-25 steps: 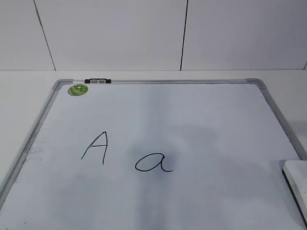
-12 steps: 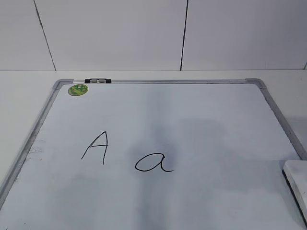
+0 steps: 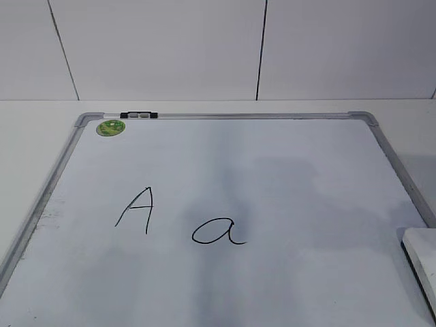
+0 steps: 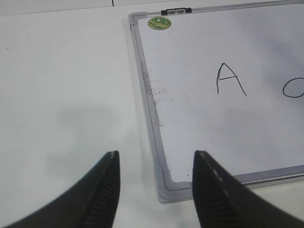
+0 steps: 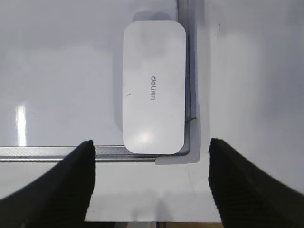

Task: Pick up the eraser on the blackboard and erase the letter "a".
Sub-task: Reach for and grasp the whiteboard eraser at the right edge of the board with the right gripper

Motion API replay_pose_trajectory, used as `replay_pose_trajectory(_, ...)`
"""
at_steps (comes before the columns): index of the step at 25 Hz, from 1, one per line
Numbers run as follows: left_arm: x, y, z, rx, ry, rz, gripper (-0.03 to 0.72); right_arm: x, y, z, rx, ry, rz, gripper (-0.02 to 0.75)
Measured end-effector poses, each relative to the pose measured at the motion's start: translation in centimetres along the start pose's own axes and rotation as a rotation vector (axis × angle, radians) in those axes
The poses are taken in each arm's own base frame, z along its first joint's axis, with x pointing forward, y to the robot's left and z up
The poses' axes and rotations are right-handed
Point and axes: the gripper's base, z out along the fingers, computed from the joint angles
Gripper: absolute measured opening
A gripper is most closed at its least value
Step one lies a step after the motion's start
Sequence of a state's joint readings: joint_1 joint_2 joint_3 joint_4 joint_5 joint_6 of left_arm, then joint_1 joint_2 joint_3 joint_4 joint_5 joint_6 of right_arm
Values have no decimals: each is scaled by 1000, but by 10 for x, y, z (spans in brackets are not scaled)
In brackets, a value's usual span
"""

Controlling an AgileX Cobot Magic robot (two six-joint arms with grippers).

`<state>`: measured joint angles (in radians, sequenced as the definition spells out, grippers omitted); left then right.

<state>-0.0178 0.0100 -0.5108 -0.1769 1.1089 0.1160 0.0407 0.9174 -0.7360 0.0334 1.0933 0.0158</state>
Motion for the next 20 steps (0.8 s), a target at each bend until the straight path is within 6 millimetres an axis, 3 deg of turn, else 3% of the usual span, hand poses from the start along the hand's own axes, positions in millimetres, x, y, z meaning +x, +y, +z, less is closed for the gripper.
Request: replay_pose_trajectory(20,0,0,0,0,0,0,371,-27,-2,65,8,228,-29,589)
